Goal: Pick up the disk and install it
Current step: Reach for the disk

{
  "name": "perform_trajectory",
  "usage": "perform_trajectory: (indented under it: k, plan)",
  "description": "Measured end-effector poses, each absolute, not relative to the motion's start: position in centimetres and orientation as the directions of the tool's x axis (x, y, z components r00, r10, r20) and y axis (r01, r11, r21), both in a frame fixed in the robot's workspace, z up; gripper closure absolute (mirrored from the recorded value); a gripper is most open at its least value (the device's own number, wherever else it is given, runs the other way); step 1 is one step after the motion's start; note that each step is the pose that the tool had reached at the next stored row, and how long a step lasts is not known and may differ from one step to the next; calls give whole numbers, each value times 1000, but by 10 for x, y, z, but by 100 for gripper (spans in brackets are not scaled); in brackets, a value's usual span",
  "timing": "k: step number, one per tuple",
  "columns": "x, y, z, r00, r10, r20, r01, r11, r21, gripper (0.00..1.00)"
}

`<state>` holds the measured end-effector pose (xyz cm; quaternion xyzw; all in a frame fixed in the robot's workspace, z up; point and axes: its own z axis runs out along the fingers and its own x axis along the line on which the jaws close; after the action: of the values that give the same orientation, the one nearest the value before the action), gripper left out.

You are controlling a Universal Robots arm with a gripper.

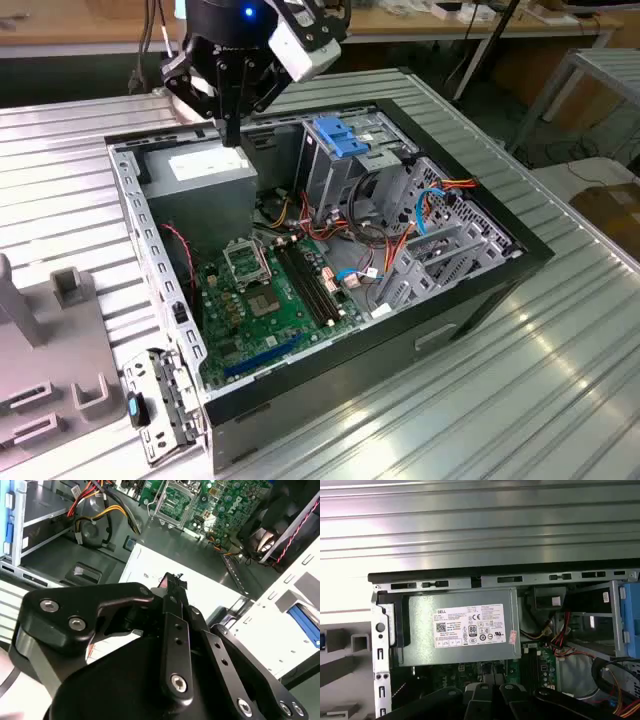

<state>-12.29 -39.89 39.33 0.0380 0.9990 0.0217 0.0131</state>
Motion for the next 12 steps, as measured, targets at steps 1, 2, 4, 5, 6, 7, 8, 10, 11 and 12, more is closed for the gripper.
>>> perform_trajectory:
  k: [1,2,4,5,6,7,8,10,11,12]
  plan:
    - [-128,-399,393,-997,76,-24,75,996,44,89]
    - [-135,-399,393,-997,76,-25,75,996,44,89]
    - [-146,-399,393,-997,76,-24,75,996,44,89]
    - [-152,-399,393,-997,76,-24,75,996,44,89]
    - [-158,-398,393,-997,76,-25,75,996,44,89]
    - [-164,-396,393,-997,76,-25,75,996,44,89]
    - [-170,-394,393,-997,76,-24,75,996,44,89]
    - [-176,-392,393,-997,76,-24,75,996,44,89]
    - [-181,-391,393,-997,76,-24,75,996,44,89]
    - [-185,-390,393,-997,76,-24,75,996,44,89]
